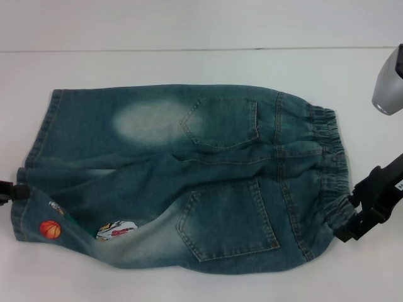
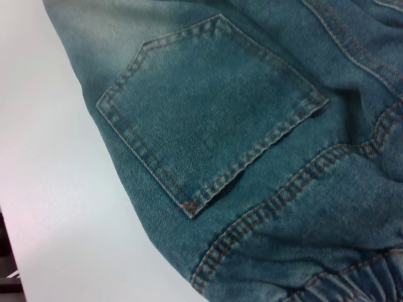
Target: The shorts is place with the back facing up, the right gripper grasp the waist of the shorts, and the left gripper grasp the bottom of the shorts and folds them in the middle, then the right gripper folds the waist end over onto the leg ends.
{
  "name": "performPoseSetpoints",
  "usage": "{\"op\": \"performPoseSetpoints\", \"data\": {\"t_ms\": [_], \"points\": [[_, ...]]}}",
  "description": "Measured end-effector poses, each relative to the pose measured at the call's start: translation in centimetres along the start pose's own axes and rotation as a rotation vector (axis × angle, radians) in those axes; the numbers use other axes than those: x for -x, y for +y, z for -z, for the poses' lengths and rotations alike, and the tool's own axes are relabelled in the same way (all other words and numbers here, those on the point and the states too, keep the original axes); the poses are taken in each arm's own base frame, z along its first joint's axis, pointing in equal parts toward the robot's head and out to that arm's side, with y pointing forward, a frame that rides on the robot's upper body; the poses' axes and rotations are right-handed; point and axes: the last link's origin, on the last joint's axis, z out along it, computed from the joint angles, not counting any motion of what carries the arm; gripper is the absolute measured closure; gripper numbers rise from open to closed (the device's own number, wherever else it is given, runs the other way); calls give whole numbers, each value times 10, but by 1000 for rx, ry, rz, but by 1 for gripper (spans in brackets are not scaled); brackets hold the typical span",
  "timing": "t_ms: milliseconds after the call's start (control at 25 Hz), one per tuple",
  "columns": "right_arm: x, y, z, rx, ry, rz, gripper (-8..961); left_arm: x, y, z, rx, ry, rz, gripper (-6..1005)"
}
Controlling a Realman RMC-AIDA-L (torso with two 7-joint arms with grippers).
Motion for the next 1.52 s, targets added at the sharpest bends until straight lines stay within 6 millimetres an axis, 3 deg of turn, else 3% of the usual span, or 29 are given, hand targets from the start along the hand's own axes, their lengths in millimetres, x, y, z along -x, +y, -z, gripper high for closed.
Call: {"op": "performPoseSetpoints", "data": {"t_ms": [240,880,1160,1360,1520], "points": [[2,1,-1,-4,-8,18,82,0,0,0,0,3,1,964],[-1,-2,-1,-14,-37,-2,795,-1,1,1,17,22,2,963],[-17,-11,10,-16,-169,-91,895,-4,1,5,38,75,3,963],[-38,-26,14,-40,-447,-217,909,-10,2,-1,68,143,-5,963],[-55,-36,7,-58,-683,-306,909,-17,-1,-7,62,208,-7,963]]}}
